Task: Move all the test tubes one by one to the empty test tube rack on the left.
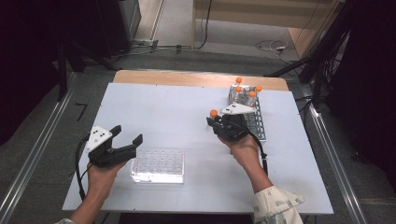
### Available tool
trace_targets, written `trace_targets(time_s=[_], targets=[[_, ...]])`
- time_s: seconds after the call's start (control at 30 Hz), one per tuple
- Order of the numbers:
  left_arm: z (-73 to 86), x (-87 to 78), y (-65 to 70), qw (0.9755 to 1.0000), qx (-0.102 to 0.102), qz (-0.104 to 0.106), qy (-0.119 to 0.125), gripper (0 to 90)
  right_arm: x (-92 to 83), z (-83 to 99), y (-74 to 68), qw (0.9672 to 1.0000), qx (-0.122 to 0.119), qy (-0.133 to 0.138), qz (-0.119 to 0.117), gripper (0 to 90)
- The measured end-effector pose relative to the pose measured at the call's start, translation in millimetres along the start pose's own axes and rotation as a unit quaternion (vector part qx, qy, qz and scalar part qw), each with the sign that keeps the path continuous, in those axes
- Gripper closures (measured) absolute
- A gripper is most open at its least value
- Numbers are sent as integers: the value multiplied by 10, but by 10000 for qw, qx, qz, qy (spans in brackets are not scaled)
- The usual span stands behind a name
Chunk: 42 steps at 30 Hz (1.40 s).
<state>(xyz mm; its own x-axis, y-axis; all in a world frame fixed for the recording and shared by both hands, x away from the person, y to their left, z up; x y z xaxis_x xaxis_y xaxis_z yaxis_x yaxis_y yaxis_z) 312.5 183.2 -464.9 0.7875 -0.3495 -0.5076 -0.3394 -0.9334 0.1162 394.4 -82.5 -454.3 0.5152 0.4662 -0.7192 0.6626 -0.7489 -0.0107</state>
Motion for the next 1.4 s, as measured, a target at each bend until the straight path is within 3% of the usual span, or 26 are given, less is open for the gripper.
trace_targets(time_s=[0.23, 0.47, 0.97, 1.13, 1.4], targets=[[-113, 111, 279, 9988, 307, 347, -165, 180, 51, -10, -113, 9999, -135, -40, -73, 721], [-204, 225, 454, 9972, 352, 631, -211, 190, 98, -4, -195, 9996, -215, -83, -137, 721], [-377, 449, 773, 9929, 571, 1027, -181, 262, 173, -2, -304, 9991, -334, -145, -208, 721], [-478, 518, 936, 9902, 665, 1219, -142, 293, 190, -11, -347, 9988, -395, -150, -230, 721], [-553, 638, 1099, 9877, 813, 1324, -172, 352, 217, -22, -417, 9982, -505, -164, -290, 721]])
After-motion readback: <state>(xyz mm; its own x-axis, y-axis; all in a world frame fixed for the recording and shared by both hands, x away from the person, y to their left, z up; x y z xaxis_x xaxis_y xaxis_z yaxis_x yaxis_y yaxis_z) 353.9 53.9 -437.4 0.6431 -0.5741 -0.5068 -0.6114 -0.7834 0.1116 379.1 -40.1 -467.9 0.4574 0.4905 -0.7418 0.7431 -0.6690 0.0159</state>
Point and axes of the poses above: each handheld gripper's, and its own axes: x roughly forward along the jaws, z roughly out of its underside, y roughly to its right, the point moved 9 cm from there along x, roughly forward along the jaws, and after that the axes turned 11 degrees about -y, right-handed, at the moved point
